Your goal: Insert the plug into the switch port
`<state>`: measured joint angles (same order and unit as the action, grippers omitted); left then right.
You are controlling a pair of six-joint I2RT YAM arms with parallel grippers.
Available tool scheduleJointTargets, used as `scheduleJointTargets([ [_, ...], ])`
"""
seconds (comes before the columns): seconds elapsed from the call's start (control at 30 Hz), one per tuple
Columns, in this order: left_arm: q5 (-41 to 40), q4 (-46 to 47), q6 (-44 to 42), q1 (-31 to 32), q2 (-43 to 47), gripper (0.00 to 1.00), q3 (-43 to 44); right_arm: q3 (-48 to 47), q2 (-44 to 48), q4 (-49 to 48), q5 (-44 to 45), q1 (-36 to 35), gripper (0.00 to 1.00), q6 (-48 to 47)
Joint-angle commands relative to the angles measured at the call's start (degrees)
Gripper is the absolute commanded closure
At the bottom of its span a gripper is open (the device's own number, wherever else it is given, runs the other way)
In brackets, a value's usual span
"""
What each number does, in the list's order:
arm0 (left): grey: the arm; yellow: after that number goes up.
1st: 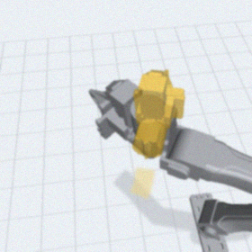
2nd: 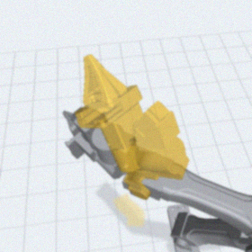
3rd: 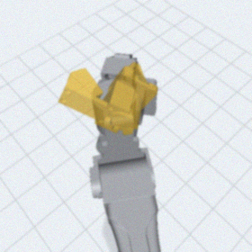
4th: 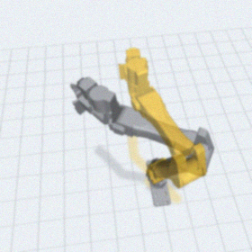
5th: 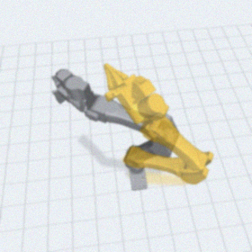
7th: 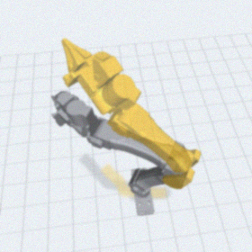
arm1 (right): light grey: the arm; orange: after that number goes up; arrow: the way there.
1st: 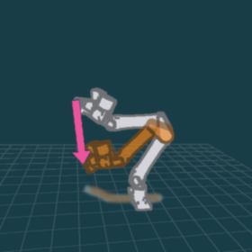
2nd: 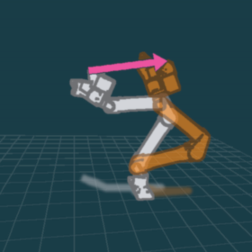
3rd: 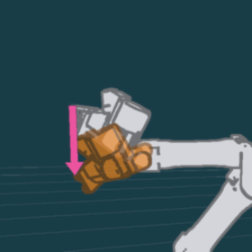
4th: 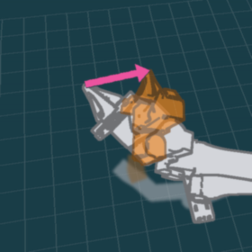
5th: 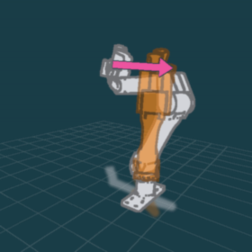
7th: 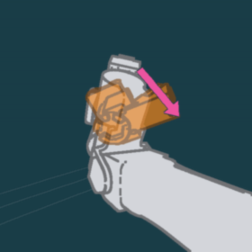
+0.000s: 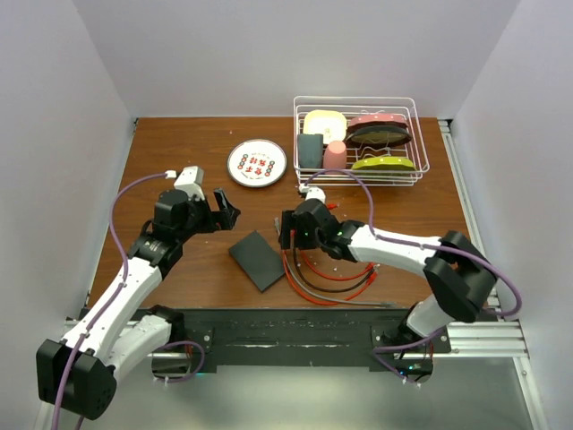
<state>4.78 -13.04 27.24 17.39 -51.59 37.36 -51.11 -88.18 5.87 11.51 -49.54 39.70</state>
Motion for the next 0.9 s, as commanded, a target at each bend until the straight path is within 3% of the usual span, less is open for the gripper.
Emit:
scheduleJointTargets([
  [0.0,3.13,3.19,-0.79,0.1,0.71,0.0,0.52,-2.68,-2.34,-5.16,-3.77,-0.91,0.35,3.89],
  [0.1,4.1,3.63,-0.88,0.1,0.27,0.0,0.52,-3.11,-4.71,-5.25,-3.33,-1.0,0.48,4.86],
  [0.33,4.45,3.72,-0.88,0.1,0.44,0.0,0.43,-5.4,-9.64,-4.99,-2.54,-1.0,0.54,6.09],
  [0.37,4.45,3.81,-0.88,0.1,0.35,0.0,0.43,-5.84,-10.51,-4.55,-2.54,-1.0,0.74,6.17],
  [0.4,4.54,3.81,-0.88,0.1,0.35,0.0,0.52,-6.28,-10.69,-4.46,-2.63,-1.0,0.86,6.35],
  [0.47,4.63,3.37,-0.88,0.1,0.35,0.0,0.6,-6.37,-10.35,-4.03,-1.93,-1.0,0.99,6.61],
  [0.67,4.72,3.98,-0.79,0.1,1.23,0.0,0.43,-5.14,-2.71,-2.88,-0.43,-1.0,1.0,0.14],
  [0.87,8.4,6.97,0.88,0.1,2.64,0.0,-1.15,-0.13,9.42,-10.86,-11.42,-1.0,1.0,-11.21],
])
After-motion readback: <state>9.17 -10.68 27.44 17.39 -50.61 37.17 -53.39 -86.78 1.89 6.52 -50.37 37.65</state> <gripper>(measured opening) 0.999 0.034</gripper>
